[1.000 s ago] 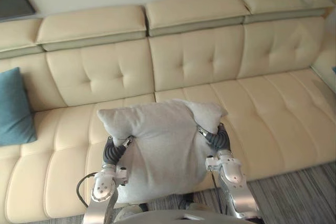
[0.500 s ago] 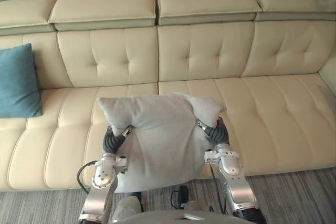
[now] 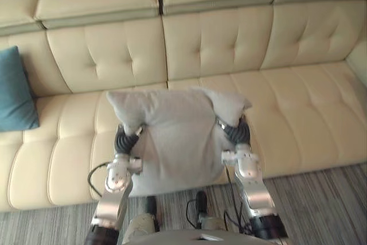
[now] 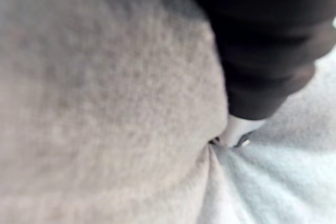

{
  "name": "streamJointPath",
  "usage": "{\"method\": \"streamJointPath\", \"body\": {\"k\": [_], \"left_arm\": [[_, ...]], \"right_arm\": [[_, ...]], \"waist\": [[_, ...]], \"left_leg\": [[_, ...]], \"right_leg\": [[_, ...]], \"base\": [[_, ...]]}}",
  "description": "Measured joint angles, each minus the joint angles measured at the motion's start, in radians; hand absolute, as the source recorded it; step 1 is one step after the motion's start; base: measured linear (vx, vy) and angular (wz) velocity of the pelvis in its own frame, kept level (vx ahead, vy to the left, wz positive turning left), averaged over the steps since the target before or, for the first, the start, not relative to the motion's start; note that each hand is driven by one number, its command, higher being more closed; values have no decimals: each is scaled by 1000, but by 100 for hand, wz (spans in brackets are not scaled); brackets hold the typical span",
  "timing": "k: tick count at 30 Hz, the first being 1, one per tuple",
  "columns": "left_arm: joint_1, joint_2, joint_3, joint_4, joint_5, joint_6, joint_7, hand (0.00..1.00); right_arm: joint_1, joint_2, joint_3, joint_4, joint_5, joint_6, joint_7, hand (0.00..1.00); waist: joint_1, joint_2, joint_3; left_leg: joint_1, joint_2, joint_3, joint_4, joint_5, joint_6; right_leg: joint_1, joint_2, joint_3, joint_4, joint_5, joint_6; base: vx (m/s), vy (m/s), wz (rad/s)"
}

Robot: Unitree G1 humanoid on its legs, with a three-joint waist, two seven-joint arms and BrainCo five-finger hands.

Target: Pick up cushions and gather them together orderly.

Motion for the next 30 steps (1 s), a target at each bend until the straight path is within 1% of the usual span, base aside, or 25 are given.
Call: {"method": "streamJointPath", "body": {"k": [1, 2, 3, 4, 5, 6, 7, 9, 10, 12, 15, 16, 19, 21, 22, 23, 24, 25, 28, 29, 30], "left_arm": [[-59, 6, 1, 2, 12, 0, 30, 100], [-212, 31, 3, 34, 31, -4, 95, 100], [-280, 48, 0, 54, 41, -7, 127, 100], [-407, 78, -3, 91, 55, -9, 177, 100], [-481, 98, -1, 109, 62, -9, 202, 100], [-609, 138, -2, 144, 77, -11, 253, 100], [-657, 152, -1, 157, 85, -12, 270, 100], [-842, 182, 9, 216, 118, -16, 312, 100], [-881, 189, 10, 227, 125, -16, 319, 100], [-1000, 205, 34, 252, 150, -16, 340, 100], [-1070, 202, 60, 259, 167, -16, 364, 100], [-1107, 200, 76, 260, 167, -16, 373, 100], [-1201, 180, 106, 292, 165, -16, 399, 100], [-1244, 172, 118, 300, 164, -16, 405, 100], [-1275, 172, 125, 300, 163, -16, 405, 0], [-1297, 170, 125, 301, 161, -16, 406, 0], [-1307, 167, 128, 302, 158, -15, 407, 0], [-1313, 159, 133, 305, 154, -12, 408, 0], [-1327, 146, 138, 353, 118, -10, 407, 0], [-1332, 142, 146, 366, 94, -10, 404, 0], [-1336, 141, 146, 369, 77, -10, 402, 0]], "right_arm": [[-72, 0, 0, 13, -16, 0, -34, 100], [-248, -4, -10, 62, -49, 1, -105, 100], [-319, -8, -14, 83, -66, 1, -143, 100], [-446, -25, -20, 114, -94, 2, -204, 100], [-525, -33, -27, 136, -111, 3, -235, 100], [-655, -47, -35, 166, -141, 21, -301, 100], [-699, -53, -39, 177, -157, 26, -321, 100], [-837, -66, -64, 181, -167, 42, -388, 100], [-865, -65, -73, 181, -168, 43, -399, 100], [-962, -65, -90, 180, -185, 57, -452, 100], [-1032, -66, -94, 179, -202, 66, -482, 100], [-1076, -66, -93, 179, -204, 76, -499, 100], [-1177, -80, -97, 179, -204, 109, -510, 100], [-1225, -94, -100, 179, -204, 114, -514, 100], [-1265, -106, -107, 179, -204, 120, -516, 100], [-1288, -115, -112, 179, -204, 125, -521, 0], [-1298, -121, -113, 179, -203, 129, -526, 0], [-1300, -136, -114, 179, -202, 137, -534, 0], [-1308, -158, -132, 186, -181, 160, -534, 0], [-1319, -161, -133, 196, -158, 163, -534, 0], [-1329, -164, -136, 202, -147, 163, -535, 0]], "waist": [[1, 1, 31], [7, 1, 65], [12, 1, 65], [20, 1, 73], [23, 0, 96], [27, 1, 134], [27, 2, 146], [30, 1, 171], [31, 1, 172], [34, 1, 200], [35, 1, 210], [37, 1, 214], [47, 1, 235], [51, 1, 240], [52, 1, 240], [55, 1, 240], [58, 1, 240], [62, 1, 240], [79, 1, 240], [77, 1, 240], [74, 1, 240]], "left_leg": [[-11, 1, 7, 2, 2, 0], [-81, 2, 13, 17, 15, -1], [-122, 3, 19, 23, 22, 0], [-191, 2, 24, 30, 37, 1], [-212, 2, 27, 28, 49, 2], [-247, 2, 29, 22, 70, 6], [-258, 2, 29, 15, 80, 9], [-321, 2, 29, -2, 111, 8], [-341, 2, 28, -3, 115, 8], [-395, 2, 29, 0, 124, 9], [-456, 3, 28, 11, 127, 10], [-496, 6, 25, 21, 128, 9], [-566, 8, 7, 32, 138, 4], [-604, 9, -3, 31, 146, 2], [-642, 9, -15, 28, 154, -1], [-665, 8, -23, 14, 167, -4], [-673, 7, -28, -7, 183, -7], [-684, 7, -40, -29, 202, -20], [-703, 7, -57, -82, 243, -39], [-714, 8, -66, -92, 251, -32], [-722, 7, -72, -95, 258, -39]], "right_leg": [[-13, 0, 3, 1, 8, -1], [-85, 0, 23, 6, 33, -2], [-126, 0, 27, 6, 44, -4], [-191, -1, 32, 0, 59, -4], [-210, -1, 36, -7, 74, -6], [-245, 0, 44, -17, 102, -7], [-259, 0, 44, -17, 108, -7], [-329, 0, 46, -17, 127, -6], [-348, 0, 47, -17, 132, -7], [-403, 0, 52, -17, 146, -4], [-456, 0, 51, -17, 153, -6], [-492, 1, 49, -10, 154, -6], [-556, 2, 43, 8, 154, -6], [-594, 2, 36, 18, 152, -7], [-630, 2, 22, 28, 148, -12], [-659, 2, 15, 38, 143, -13], [-672, 2, 6, 40, 142, -14], [-689, 2, -6, 44, 139, -18], [-741, 2, -32, 91, 107, -29], [-761, 1, -39, 117, 92, -31], [-775, -2, -46, 134, 82, -31]], "base": [[-191, 11, -19], [-205, 0, -17], [-248, -13, -14], [-188, -15, -8], [-230, -19, -6], [-163, -14, -4], [-156, -19, -1], [-85, -11, 6], [-68, 5, 7], [-64, 37, 0], [-29, 47, 3], [-22, 79, 7], [-8, 82, 12], [11, 88, 19], [34, 85, 24], [43, 81, 26], [62, 71, 26], [80, 58, 25], [83, 50, 21], [63, 47, 21], [45, 52, 22]]}}
